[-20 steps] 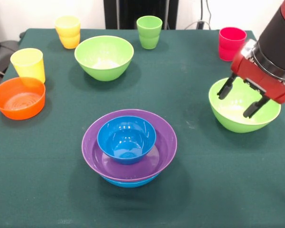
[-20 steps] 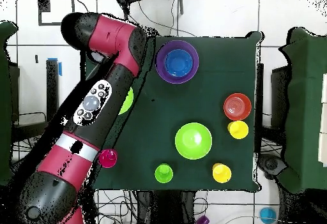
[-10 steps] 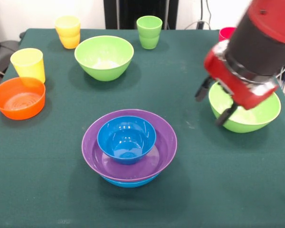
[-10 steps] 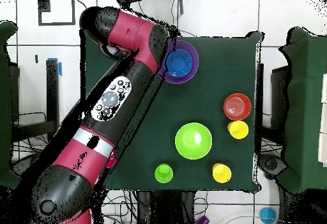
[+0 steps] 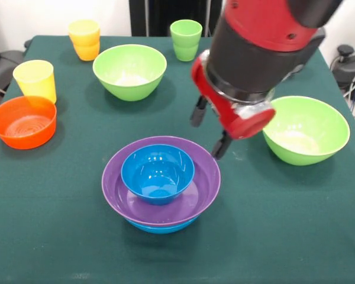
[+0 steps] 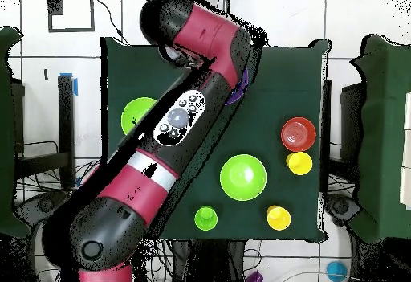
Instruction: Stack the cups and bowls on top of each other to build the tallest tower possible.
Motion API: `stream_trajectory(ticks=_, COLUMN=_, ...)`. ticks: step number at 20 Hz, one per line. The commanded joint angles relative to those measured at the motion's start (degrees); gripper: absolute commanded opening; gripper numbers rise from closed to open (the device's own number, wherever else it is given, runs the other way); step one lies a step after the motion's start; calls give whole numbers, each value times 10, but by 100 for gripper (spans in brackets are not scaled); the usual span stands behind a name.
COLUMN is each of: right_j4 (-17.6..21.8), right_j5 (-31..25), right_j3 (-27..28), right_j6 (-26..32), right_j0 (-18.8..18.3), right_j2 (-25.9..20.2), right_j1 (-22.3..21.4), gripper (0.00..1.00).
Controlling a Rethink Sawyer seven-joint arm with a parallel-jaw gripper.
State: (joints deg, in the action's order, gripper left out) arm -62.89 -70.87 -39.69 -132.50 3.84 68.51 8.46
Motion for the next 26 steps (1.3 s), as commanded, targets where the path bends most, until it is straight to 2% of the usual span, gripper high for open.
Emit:
stream_trajectory(ticks=1, right_j4=-6, right_j5=-63, right_j3=97, right_j6=-225, right_j0=-17, right_j2=-30, right_j1=42, gripper=100)
stream_trajectory(ticks=8, right_j4=-38, right_j5=-92, right_j3=151, right_j6=-350, right_j0=-30, right_j2=7, right_j1=67, gripper=100)
stream_trajectory(ticks=15, right_j4=-74, right_j5=-114, right_j3=214, right_j6=-430, right_j0=-45, right_j2=50, right_j1=86, gripper=100)
stream_trajectory(ticks=21, right_j4=-94, right_j5=-114, right_j3=228, right_j6=-450, right_j0=-37, right_j2=55, right_j1=94, gripper=100)
stream_trajectory(ticks=26, right_j4=-81, right_j5=-112, right_j3=195, right_j6=-431, right_j0=-16, right_j2=20, right_j1=88, gripper=100)
